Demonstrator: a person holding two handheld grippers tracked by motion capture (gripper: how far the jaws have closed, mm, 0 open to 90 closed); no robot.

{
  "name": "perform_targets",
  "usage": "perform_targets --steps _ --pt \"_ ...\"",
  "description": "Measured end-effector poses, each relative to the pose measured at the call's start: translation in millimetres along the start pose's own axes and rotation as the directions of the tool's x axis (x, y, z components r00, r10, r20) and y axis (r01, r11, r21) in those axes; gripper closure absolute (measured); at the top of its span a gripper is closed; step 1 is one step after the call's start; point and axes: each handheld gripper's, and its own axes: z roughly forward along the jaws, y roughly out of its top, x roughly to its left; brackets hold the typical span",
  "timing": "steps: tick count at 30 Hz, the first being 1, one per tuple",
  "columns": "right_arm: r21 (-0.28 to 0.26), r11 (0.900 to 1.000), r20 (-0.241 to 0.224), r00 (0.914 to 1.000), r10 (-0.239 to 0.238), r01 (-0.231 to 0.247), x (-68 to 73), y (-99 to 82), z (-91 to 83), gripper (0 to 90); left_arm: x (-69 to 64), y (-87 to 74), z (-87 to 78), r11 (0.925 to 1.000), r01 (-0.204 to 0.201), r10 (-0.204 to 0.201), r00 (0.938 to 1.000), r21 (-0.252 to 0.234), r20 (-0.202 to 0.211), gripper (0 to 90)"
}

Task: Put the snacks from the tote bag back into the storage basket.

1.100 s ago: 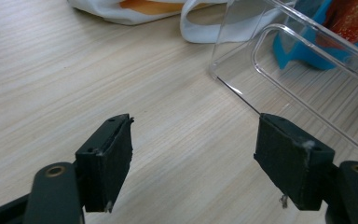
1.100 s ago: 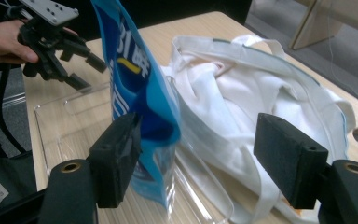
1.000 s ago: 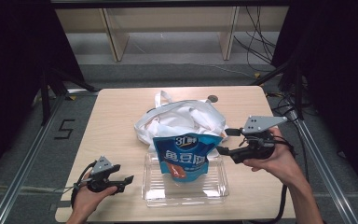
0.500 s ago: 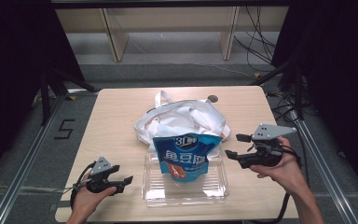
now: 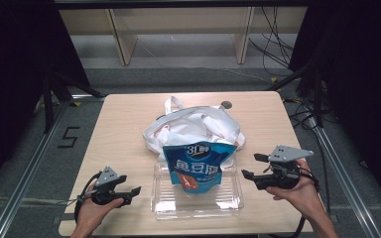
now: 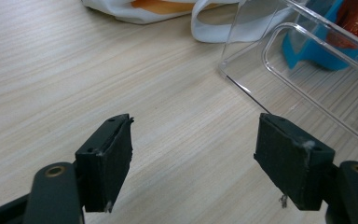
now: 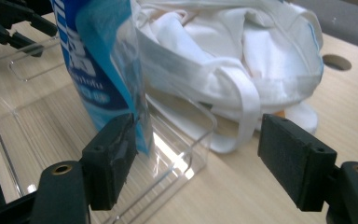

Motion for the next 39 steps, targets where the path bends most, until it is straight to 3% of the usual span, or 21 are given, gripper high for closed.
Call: perform_targets --steps 2,3,7,8,9,11,13,15,16,17,21,22,24,26,28,30,32,33,36,37,39 --pt "-0.016 0.9997 0.017 0.9996 0.020 -0.020 1.4 -9.3 -0.8 28.5 0.2 -0.2 0.2 1.0000 0.003 -0.003 1.0000 0.000 -0.001 26.7" --pt "-0.019 0.9997 0.030 0.9995 0.014 -0.013 1.5 -12.7 -0.6 28.5 -2.0 -0.5 2.5 0.9988 0.038 -0.038 0.9993 -0.031 -0.001 26.7" --pt "-0.009 0.9986 0.031 0.9981 0.053 -0.053 6.0 -26.9 1.3 28.5 -2.3 -0.7 1.9 0.9987 0.040 -0.041 0.9992 -0.030 -0.003 26.6" --pt "-0.017 0.9995 0.046 0.9985 0.028 -0.027 4.1 -30.4 2.4 28.5 -2.2 -0.7 1.8 0.9987 0.040 -0.040 0.9992 -0.031 -0.002 26.7" --pt "-0.007 0.9992 0.046 0.9982 0.040 -0.039 4.8 -33.4 3.8 28.5 -0.1 -0.4 0.0 0.9999 0.012 -0.012 0.9999 -0.008 -0.006 26.7" --pt "0.003 0.9978 0.051 0.9965 0.066 -0.066 7.3 -38.5 4.3 28.5 -0.4 -0.6 0.2 0.9998 0.018 -0.018 0.9998 -0.012 -0.006 26.6" --pt "-0.003 0.9988 0.064 0.9967 0.050 -0.050 6.6 -42.9 4.1 28.5 1.1 -0.4 -1.2 1.0000 -0.002 0.002 1.0000 0.006 -0.003 26.7" --pt "0.009 0.9991 0.061 0.9974 0.040 -0.040 6.0 -46.1 2.7 28.5 -0.9 -0.7 0.4 0.9997 0.018 -0.018 0.9998 -0.017 -0.005 26.6" --pt "0.001 0.9978 0.070 0.9954 0.066 -0.066 8.9 -48.6 0.8 28.5 -0.1 -0.8 -0.5 1.0000 0.000 0.000 1.0000 -0.007 -0.007 26.7" --pt "-0.010 0.9991 0.084 0.9956 0.042 -0.042 7.3 -50.2 -0.8 28.5 -0.4 -0.6 -0.3 1.0000 0.006 -0.006 1.0000 -0.006 -0.005 26.7" --pt "-0.013 0.9946 0.092 0.9903 0.104 -0.103 9.9 -61.4 -6.6 28.5 -1.5 -0.6 0.6 0.9997 0.016 -0.016 0.9999 -0.016 -0.005 26.7" --pt "-0.011 0.9955 0.091 0.9913 0.095 -0.094 8.7 -64.0 -6.1 28.4 -0.3 -0.3 -0.3 1.0000 0.000 0.000 1.0000 -0.002 -0.004 26.7" --pt "0.013 0.9932 0.093 0.9892 0.114 -0.116 9.4 -69.8 -5.7 28.3 -0.4 -0.2 -0.3 1.0000 0.000 0.000 1.0000 -0.002 -0.003 26.7" --pt "0.017 0.9943 0.104 0.9892 0.103 -0.105 8.7 -73.9 -5.1 28.1 -3.0 -1.1 2.6 0.9987 0.028 -0.029 0.9996 -0.043 -0.007 26.7" --pt "0.032 0.9921 0.107 0.9873 0.118 -0.122 9.7 -76.6 -5.6 28.0 -2.5 -0.6 1.7 0.9993 0.027 -0.027 0.9996 -0.028 -0.004 26.7" --pt "0.025 0.9949 0.112 0.9893 0.094 -0.098 7.7 -79.5 -4.6 27.8 -3.0 -1.1 2.7 0.9987 0.029 -0.029 0.9996 -0.042 -0.006 26.7" --pt "0.049 0.9910 0.108 0.9871 0.119 -0.125 9.6 -82.0 -3.7 27.6 -2.5 -0.6 2.1 0.9993 0.026 -0.026 0.9997 -0.029 -0.003 26.7" --pt "0.044 0.9957 0.112 0.9907 0.077 -0.082 6.0 -83.8 -1.5 27.6 -3.1 -0.7 2.5 0.9991 0.027 -0.027 0.9996 -0.033 -0.009 26.6" --pt "0.082 0.9931 0.100 0.9921 0.076 -0.084 5.7 -84.7 -1.4 27.6 -3.4 -0.9 2.9 0.9987 0.042 -0.042 0.9991 -0.029 0.003 26.6" --pt "0.074 0.9903 0.103 0.9887 0.109 -0.117 7.9 -85.4 -0.9 27.5 -3.1 -0.7 2.5 0.9990 0.036 -0.036 0.9993 -0.028 -0.001 26.7" --pt "0.080 0.9884 0.112 0.9865 0.119 -0.129 8.5 -86.0 -1.2 27.3 -2.5 -0.6 2.4 0.9993 0.028 -0.028 0.9996 -0.027 0.000 26.6"
